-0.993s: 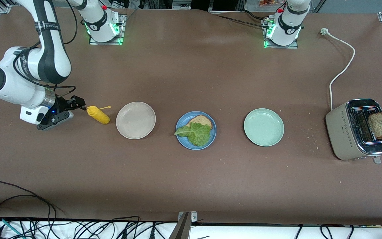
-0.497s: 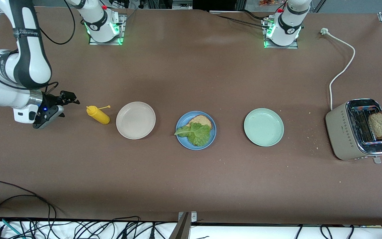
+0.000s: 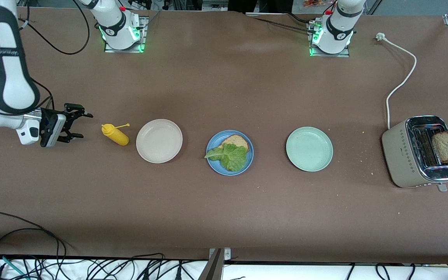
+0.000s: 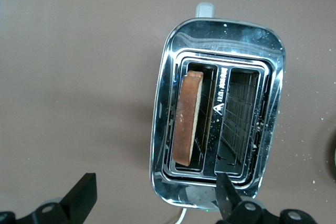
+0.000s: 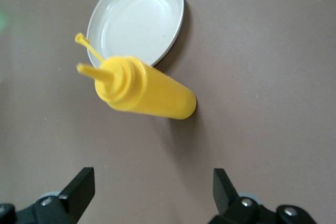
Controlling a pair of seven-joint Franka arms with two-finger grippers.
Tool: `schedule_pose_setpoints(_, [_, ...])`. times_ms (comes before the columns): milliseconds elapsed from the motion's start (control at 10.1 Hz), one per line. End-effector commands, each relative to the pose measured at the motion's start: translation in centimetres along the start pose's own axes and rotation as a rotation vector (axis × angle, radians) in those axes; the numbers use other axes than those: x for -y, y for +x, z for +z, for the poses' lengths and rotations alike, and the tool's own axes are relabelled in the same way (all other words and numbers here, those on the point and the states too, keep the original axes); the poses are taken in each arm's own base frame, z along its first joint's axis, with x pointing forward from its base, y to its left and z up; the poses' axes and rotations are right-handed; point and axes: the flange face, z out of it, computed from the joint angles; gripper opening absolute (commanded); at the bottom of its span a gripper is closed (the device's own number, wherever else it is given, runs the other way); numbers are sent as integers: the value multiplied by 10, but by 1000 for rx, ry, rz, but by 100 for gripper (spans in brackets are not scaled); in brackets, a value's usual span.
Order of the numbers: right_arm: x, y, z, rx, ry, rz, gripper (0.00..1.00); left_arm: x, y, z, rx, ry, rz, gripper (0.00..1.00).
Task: Make sandwich in blue plate with both arms
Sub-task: 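Move the right gripper back toward the yellow mustard bottle, then grasp the yellow mustard bottle with the right gripper and lift it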
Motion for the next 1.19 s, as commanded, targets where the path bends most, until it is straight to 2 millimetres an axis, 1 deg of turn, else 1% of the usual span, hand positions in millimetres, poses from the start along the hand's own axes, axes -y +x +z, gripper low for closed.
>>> schedule_pose_setpoints(0, [-30,-24,42,-235,80,-165,100,3,6,14,10,5,1,100])
schedule_pose_setpoints(199, [-44,-23,79,-419,136,-270,100,-2,9,26,27,-5,-15,100])
schedule_pose_setpoints(298, [-47,-22,87,-458,153,-294,100,-6,10,29,33,-7,-16,100])
schedule_pose_setpoints(497, [-43,-16,92,-517,176,-328,100,-10,11,40,50,-15,-13,100])
schedule_pose_setpoints(596, [-40,-8,106,-554,210,-356,100,-17,14,45,58,-19,1,100])
schedule_pose_setpoints(695, [-42,-4,115,-575,228,-357,100,-29,17,46,60,-18,18,99])
schedule_pose_setpoints(795, [-44,0,112,-575,222,-363,95,-32,17,48,66,-19,23,99])
schedule_pose_setpoints(894, [-45,5,110,-573,219,-370,64,-31,17,55,77,-23,24,97])
schedule_pose_setpoints(993, [-51,11,107,-560,217,-378,33,-27,17,59,90,20,41,96])
schedule_pose_setpoints(1093, [-53,18,104,-544,214,-392,18,-24,18,65,107,68,62,96])
